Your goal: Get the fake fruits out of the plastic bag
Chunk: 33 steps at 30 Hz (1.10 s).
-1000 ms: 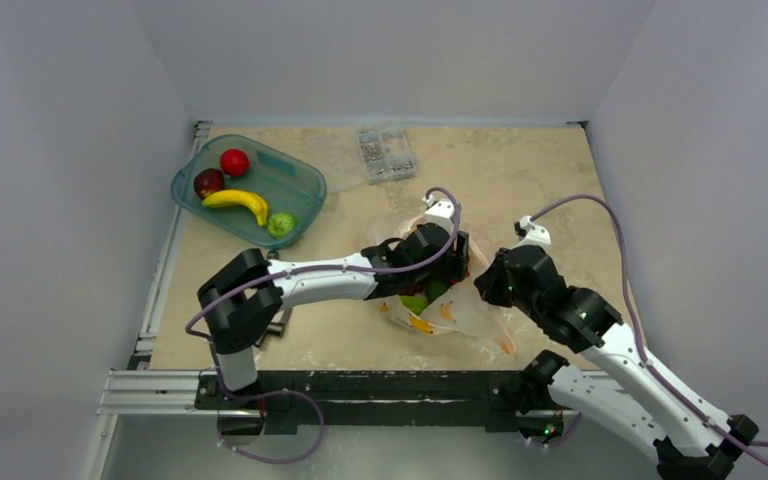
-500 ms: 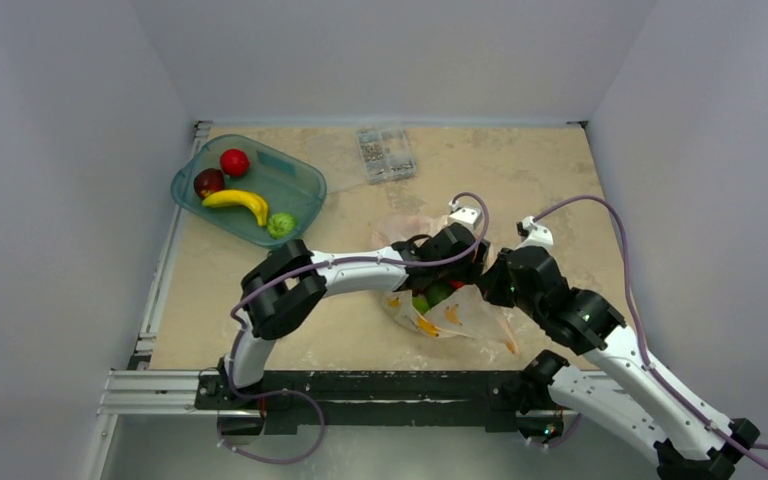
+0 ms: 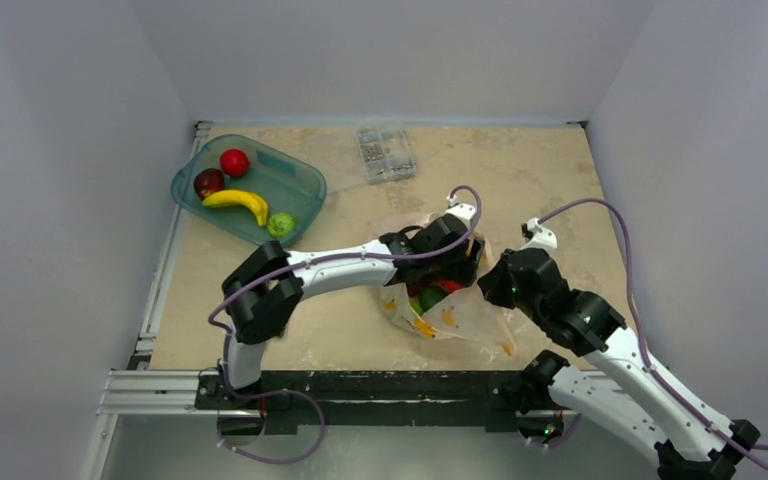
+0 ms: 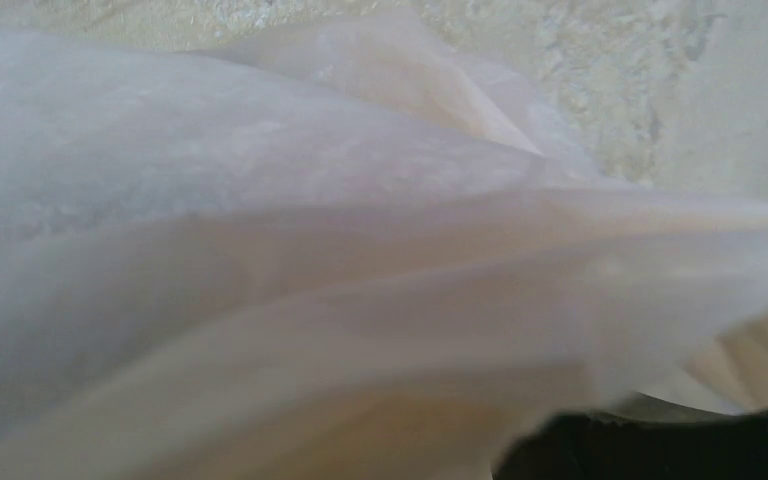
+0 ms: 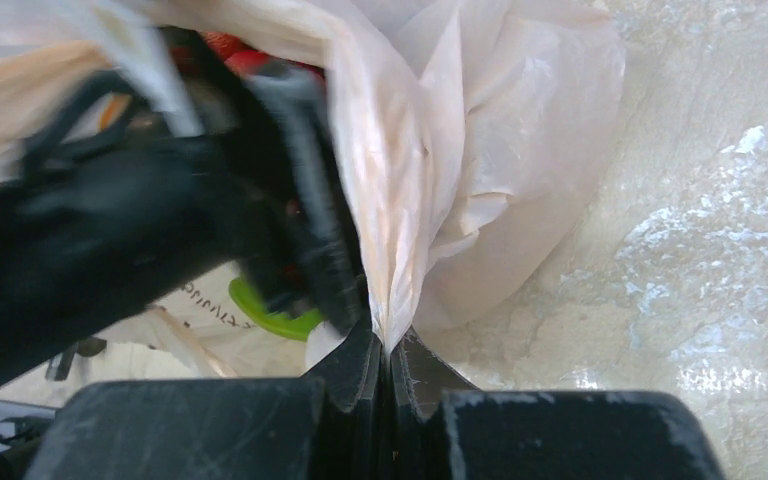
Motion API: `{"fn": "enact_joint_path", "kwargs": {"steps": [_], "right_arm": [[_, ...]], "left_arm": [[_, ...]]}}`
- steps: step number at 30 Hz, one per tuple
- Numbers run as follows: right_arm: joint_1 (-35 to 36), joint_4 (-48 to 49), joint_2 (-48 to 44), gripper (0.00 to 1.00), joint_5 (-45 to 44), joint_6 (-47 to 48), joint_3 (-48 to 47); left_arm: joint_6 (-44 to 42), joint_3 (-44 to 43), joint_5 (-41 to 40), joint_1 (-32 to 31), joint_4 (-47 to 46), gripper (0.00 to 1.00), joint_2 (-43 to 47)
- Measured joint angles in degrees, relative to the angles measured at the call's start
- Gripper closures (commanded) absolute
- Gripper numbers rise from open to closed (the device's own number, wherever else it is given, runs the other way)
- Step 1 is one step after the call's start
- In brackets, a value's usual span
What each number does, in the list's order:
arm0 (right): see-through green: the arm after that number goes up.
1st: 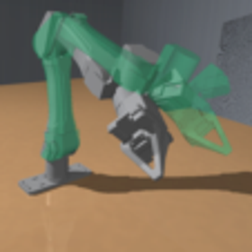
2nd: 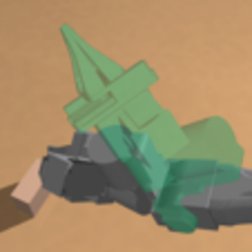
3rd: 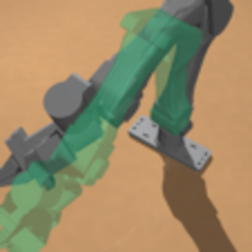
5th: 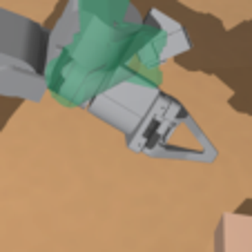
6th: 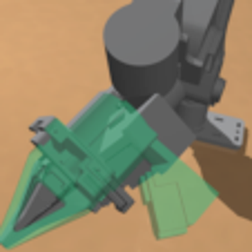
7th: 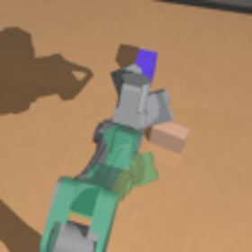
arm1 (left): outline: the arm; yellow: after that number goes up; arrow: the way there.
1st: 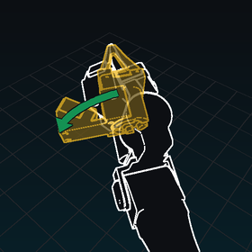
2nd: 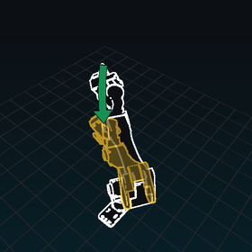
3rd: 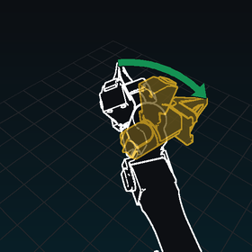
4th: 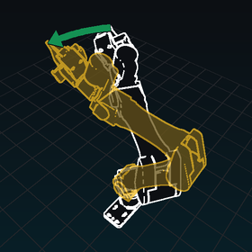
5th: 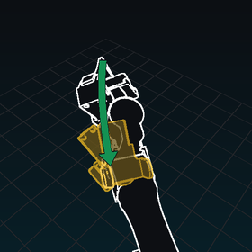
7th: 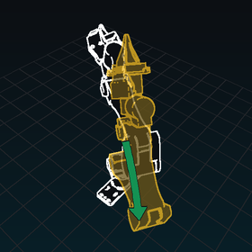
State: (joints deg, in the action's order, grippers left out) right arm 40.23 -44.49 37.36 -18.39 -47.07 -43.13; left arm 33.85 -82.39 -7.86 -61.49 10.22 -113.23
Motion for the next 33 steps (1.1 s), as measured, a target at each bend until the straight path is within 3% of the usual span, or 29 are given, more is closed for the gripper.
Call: {"fn": "enact_joint_path", "kwargs": {"steps": [3,12,22,25,28,33], "right_arm": [[0.00,-0.66,0.11,1.00,-1.66,-1.31,0.02],[0.00,0.61,0.48,1.00,-5.18,-2.82,0.79],[0.00,2.38,2.16,1.00,-6.16,-1.86,1.03],[0.00,2.89,1.99,1.00,-6.16,-1.64,1.29],[0.00,3.30,2.29,1.00,-6.16,-1.46,1.29],[0.00,3.93,3.58,1.00,-6.14,-1.27,1.29]], "left_arm": [[0.04,0.46,2.21,0.33,1.88,1.00,5.25],[-0.87,2.67,7.72,0.74,7.74,1.00,21.14],[-10.38,4.70,12.96,2.51,21.09,1.00,41.46],[-12.15,4.96,8.11,6.95,24.65,1.00,49.44],[-12.85,4.94,-1.95,12.37,27.91,1.00,54.36],[-14.51,5.62,-16.02,24.28,27.47,1.00,54.58]]}}
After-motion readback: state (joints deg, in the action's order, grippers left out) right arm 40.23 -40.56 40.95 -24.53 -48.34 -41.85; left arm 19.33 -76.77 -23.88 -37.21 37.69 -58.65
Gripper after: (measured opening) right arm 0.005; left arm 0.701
